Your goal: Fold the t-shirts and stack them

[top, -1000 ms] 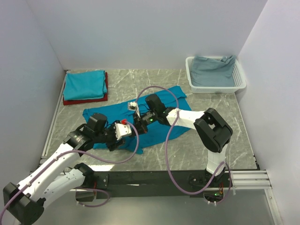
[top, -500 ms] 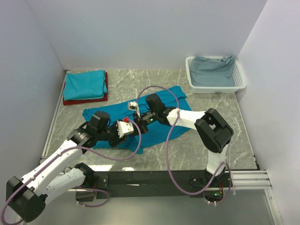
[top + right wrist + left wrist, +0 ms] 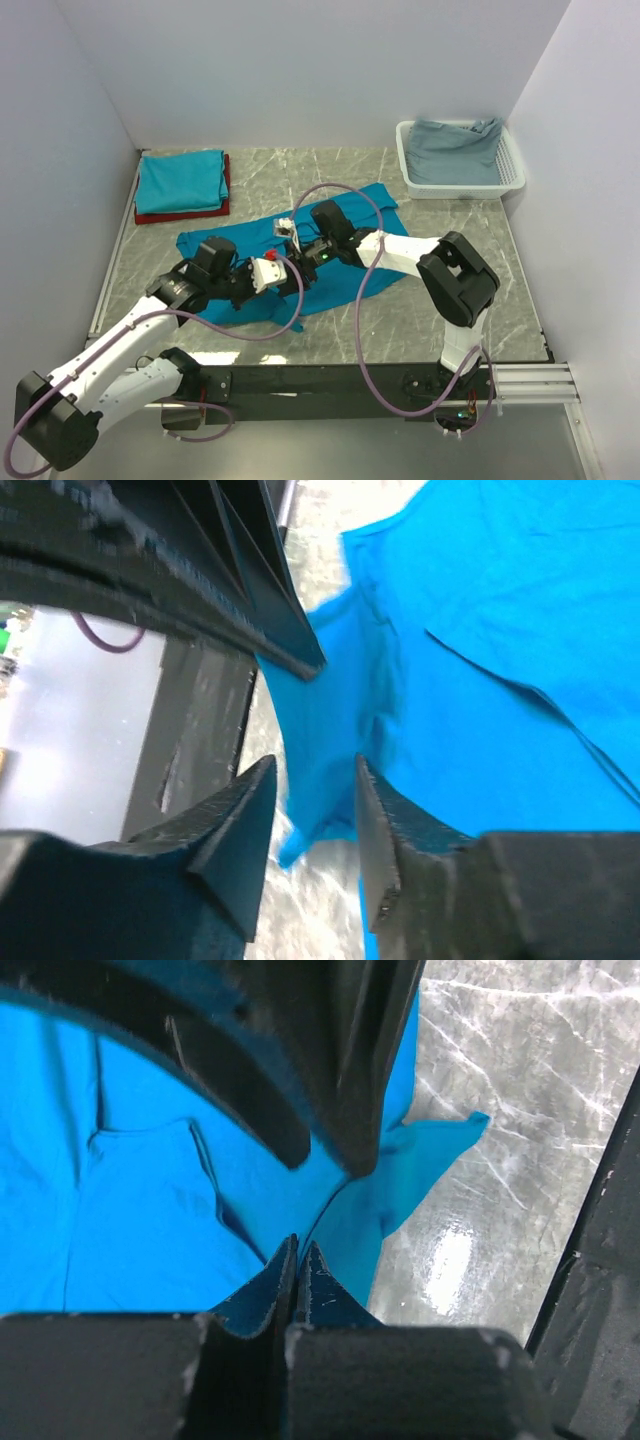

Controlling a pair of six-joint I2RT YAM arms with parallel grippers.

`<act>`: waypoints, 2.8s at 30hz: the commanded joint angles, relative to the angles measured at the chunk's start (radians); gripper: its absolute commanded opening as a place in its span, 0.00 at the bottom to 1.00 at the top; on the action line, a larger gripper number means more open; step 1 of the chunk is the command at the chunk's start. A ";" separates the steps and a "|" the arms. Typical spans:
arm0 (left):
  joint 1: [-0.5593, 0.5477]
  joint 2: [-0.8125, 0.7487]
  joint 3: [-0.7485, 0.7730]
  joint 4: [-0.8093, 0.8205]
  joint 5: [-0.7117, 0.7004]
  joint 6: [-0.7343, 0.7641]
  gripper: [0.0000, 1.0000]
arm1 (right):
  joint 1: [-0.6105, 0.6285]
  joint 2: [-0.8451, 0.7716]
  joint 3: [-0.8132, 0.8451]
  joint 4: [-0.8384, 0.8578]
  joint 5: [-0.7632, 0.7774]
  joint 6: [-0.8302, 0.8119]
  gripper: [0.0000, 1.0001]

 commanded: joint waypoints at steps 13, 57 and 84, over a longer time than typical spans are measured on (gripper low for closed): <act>-0.008 -0.141 -0.030 0.068 -0.002 -0.063 0.00 | -0.394 -0.594 -0.159 -0.822 0.384 -1.369 0.51; -0.026 -0.176 -0.039 0.042 -0.023 -0.075 0.00 | -0.654 0.022 0.122 -0.992 0.767 -1.690 0.40; -0.028 -0.216 -0.025 0.019 -0.055 -0.095 0.00 | -0.698 -0.203 0.018 -0.962 0.674 -1.568 0.00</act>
